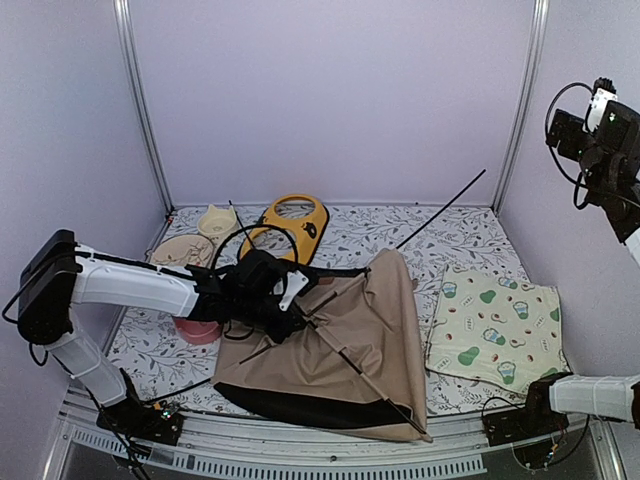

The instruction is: Set up the pet tent

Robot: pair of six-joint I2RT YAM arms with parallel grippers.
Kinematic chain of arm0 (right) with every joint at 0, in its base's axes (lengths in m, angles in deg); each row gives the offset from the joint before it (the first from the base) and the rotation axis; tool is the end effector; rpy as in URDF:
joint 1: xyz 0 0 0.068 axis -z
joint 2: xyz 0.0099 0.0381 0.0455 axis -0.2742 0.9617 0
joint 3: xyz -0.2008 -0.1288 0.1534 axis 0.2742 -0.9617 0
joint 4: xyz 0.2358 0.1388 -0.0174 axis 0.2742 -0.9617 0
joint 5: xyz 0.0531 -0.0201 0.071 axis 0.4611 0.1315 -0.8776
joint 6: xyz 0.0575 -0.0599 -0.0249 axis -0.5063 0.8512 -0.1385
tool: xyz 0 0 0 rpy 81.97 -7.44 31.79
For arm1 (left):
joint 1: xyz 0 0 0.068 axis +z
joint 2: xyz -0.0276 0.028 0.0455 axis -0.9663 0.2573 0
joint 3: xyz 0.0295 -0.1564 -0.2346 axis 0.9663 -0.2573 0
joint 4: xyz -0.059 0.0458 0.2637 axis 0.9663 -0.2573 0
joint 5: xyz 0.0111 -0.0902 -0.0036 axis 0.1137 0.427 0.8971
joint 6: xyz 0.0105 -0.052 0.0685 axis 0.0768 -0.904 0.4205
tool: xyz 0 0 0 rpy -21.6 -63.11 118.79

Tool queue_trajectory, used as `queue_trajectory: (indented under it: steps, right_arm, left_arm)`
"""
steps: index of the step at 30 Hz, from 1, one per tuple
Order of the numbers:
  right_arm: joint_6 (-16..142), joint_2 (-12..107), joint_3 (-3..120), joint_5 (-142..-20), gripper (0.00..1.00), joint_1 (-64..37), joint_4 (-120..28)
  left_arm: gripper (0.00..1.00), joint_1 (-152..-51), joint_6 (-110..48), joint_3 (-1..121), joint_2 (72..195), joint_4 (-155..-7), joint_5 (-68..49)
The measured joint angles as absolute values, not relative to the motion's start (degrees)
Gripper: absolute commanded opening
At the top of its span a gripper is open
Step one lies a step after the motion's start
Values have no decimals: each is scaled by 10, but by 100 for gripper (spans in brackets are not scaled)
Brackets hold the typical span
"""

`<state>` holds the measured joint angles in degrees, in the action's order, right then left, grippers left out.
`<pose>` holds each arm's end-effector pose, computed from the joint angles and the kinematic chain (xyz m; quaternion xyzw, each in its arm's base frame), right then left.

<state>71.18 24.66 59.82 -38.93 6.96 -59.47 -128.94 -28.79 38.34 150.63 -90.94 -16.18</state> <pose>0.2437 -0.0052 0.4969 0.1573 0.6663 -0.1530 0.7127 0.2111 -0.2928 0.1470 0.3578 0.8670 -0.1940 0.2874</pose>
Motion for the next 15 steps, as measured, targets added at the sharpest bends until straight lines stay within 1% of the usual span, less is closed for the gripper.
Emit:
queue_trajectory:
  steps: [6,8,15]
  right_arm:
    - [694,289,683,-444,99,66,-655]
    - [681,312,695,-461,99,49,-674]
    - [662,353,645,-470,99,-93,-712]
  left_arm:
    - [0,-1289,-293,397,1507,-920,-166]
    - [0,-1289,-301,414,1507,-925,-172]
    - [0,-1289,-345,484,1507,-935,-211]
